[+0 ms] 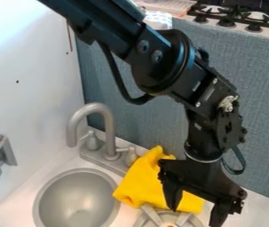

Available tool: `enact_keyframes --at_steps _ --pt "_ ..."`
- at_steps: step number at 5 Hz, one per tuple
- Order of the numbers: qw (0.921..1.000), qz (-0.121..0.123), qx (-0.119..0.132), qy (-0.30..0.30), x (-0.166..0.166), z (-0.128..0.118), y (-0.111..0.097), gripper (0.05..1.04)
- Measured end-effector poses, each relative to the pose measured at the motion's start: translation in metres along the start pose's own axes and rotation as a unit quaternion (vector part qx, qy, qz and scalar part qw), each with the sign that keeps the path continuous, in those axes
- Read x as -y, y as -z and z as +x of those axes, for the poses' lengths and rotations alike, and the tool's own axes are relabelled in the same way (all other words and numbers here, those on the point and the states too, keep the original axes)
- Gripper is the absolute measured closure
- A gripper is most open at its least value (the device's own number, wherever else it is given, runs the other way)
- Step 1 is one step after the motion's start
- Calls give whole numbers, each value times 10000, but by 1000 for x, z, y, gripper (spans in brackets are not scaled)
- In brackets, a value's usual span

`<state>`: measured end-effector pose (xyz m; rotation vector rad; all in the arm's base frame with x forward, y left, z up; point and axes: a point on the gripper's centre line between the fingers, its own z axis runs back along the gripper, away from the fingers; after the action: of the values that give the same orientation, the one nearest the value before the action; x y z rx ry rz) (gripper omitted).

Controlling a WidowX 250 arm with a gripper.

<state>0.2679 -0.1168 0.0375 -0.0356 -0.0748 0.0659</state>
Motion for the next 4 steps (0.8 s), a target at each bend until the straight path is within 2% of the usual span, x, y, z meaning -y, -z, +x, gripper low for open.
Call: enact_keyframes --at_steps 1,2,3,4 --pt "9999 76 -134 -2 -3 -4 9 83" --pt "9999 95 -38 0 -8 -1 24 83" --pt "9994 282 -136 -126 -25 4 48 83" --pt "9982 304 -469 -225 -38 2 63 83"
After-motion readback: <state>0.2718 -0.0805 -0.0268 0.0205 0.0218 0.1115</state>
